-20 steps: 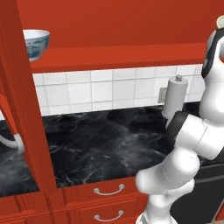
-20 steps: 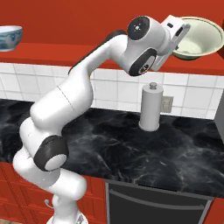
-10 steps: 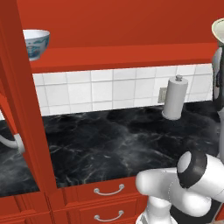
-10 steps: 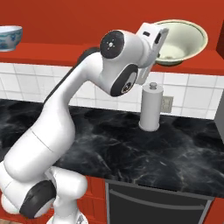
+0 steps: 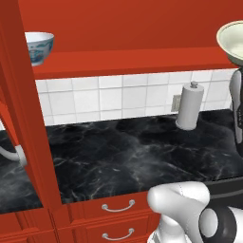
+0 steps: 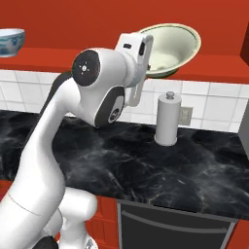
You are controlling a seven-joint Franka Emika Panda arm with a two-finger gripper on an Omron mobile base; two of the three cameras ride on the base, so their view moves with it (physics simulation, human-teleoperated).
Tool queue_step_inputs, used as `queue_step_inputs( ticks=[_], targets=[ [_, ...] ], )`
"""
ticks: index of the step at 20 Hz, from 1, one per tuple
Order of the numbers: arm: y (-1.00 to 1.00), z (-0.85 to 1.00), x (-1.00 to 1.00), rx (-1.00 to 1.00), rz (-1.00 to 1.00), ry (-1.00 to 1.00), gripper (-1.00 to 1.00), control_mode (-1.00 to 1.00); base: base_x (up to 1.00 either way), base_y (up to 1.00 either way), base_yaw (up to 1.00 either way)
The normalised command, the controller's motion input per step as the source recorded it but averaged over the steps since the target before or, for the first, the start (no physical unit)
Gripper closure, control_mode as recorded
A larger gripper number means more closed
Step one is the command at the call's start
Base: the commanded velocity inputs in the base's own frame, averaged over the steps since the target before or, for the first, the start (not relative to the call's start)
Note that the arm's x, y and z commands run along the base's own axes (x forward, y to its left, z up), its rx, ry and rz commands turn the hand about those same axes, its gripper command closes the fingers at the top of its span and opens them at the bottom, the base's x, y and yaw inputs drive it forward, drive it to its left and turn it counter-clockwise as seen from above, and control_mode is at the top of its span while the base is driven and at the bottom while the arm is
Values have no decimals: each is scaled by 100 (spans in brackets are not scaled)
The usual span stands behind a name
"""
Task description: Move the bowls from the cabinet to the plates on the dining table.
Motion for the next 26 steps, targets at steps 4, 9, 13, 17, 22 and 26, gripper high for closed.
queue_step_inputs(
  ticks=[4,9,13,17,22,26],
  targets=[
    [55,22,-52,-8,16,9,100,-100,0,0,0],
    [57,19,-44,-7,17,11,100,-100,0,0,0],
    [55,3,-40,-6,19,8,100,-100,0,0,0],
    [55,0,-36,-5,18,7,100,-100,0,0,0],
    [46,0,-15,-2,13,11,100,-100,0,0,0],
    [36,-5,0,-1,9,7,100,-100,0,0,0]
  ],
)
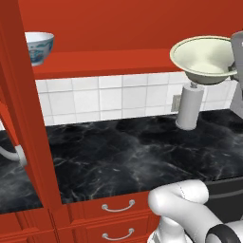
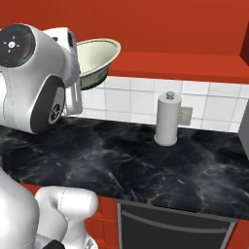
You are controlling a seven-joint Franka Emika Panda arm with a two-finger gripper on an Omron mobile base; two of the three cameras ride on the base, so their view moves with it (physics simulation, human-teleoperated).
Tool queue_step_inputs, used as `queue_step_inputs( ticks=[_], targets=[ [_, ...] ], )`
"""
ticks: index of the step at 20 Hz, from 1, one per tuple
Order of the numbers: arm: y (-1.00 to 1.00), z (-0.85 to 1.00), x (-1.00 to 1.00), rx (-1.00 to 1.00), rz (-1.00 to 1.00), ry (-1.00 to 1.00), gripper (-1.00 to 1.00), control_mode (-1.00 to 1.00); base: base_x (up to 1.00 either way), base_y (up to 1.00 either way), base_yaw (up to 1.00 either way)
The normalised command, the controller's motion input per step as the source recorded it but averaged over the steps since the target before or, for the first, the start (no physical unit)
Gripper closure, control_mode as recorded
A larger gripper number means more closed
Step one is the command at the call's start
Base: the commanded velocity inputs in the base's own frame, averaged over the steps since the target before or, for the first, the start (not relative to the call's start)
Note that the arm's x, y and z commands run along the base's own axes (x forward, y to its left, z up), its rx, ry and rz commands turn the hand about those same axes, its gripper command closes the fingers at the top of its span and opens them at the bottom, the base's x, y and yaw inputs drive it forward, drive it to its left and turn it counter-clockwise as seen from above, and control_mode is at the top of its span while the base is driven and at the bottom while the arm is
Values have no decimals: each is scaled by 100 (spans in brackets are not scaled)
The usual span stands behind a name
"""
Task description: Move the bowls from the cabinet to the plates on the dining table.
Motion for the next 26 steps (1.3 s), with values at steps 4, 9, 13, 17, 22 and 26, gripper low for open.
queue_step_inputs(
  ticks=[4,9,13,17,22,26],
  targets=[
    [26,-18,0,0,10,2,100,-100,0,0,0],
    [18,-31,0,0,10,0,100,-100,0,0,0],
    [18,-24,0,0,7,0,100,-100,0,0,0],
    [15,-20,0,0,6,-1,100,-100,0,0,0],
    [11,-13,0,0,4,-3,100,-100,0,0,0],
    [4,-9,0,0,4,-2,100,-100,0,0,0]
  ],
)
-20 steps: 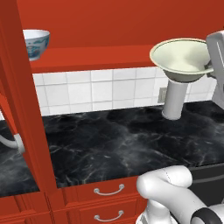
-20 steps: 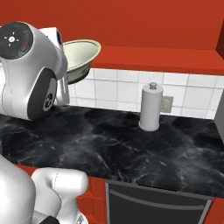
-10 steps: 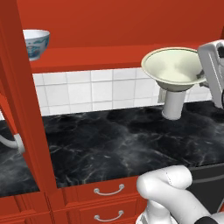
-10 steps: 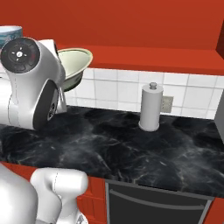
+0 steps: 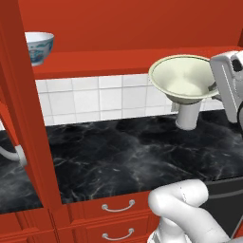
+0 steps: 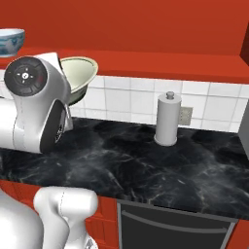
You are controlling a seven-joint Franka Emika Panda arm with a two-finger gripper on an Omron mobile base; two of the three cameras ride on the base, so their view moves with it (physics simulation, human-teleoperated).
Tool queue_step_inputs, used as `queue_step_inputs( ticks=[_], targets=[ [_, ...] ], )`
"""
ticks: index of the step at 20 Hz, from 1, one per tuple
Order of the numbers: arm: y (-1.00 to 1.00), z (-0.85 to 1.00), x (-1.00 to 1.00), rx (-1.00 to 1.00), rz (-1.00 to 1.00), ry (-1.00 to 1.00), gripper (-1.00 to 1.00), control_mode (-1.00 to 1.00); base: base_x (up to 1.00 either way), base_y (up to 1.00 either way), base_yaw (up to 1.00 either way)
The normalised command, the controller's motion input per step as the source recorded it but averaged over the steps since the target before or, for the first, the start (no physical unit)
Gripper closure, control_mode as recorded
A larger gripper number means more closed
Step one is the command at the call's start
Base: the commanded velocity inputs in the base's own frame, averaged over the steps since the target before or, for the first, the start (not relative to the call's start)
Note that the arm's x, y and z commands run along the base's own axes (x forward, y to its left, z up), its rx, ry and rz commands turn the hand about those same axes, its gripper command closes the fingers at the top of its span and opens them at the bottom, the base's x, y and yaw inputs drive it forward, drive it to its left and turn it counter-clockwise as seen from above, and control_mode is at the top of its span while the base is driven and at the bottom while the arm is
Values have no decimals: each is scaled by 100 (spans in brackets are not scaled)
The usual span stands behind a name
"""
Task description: Move the bowls from the cabinet to the plates on the dining table.
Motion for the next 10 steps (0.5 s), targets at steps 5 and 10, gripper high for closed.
queue_step_inputs(
  ticks=[5,10],
  targets=[
    [1,-3,0,0,4,0,100,-100,0,0,0],
    [2,0,0,0,3,0,100,-100,0,0,0]
  ],
)
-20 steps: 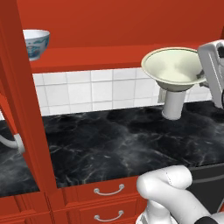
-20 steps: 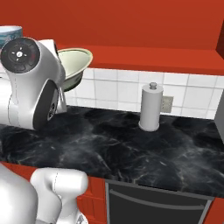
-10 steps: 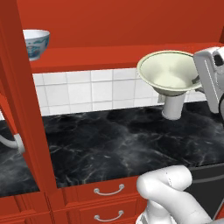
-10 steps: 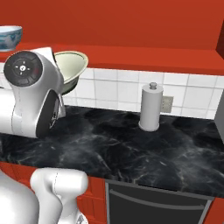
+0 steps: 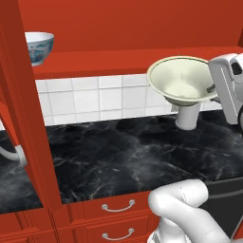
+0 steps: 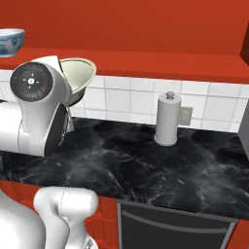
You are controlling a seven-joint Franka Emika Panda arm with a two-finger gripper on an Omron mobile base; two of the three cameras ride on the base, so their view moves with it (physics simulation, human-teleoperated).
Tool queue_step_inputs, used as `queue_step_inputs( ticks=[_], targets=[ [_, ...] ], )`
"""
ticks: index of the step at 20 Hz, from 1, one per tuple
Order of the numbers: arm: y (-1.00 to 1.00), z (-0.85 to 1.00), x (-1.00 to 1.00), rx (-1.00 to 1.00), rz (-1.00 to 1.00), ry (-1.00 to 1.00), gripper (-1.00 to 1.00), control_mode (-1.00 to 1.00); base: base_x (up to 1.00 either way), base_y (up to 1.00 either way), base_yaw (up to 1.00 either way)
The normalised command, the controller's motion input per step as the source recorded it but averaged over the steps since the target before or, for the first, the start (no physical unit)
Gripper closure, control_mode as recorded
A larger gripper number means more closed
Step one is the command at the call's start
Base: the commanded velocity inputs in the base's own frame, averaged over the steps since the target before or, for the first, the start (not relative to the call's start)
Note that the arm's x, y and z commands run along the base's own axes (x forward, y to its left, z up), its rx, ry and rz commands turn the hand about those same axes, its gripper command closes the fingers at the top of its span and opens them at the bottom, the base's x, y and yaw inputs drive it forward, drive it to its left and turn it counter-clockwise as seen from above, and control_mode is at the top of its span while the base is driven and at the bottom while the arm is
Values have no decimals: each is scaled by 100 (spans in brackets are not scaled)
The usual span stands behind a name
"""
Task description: Move the bowls from the cabinet to the plates on the dining table.
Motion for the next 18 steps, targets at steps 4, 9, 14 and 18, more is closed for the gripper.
queue_step_inputs(
  ticks=[4,9,14,18],
  targets=[
    [1,0,0,0,4,0,100,-100,0,0,0],
    [0,0,-1,0,2,0,100,100,-5,0,1],
    [0,0,0,0,0,0,100,100,-32,7,3],
    [0,0,0,0,0,0,100,100,-52,10,0]
  ],
)
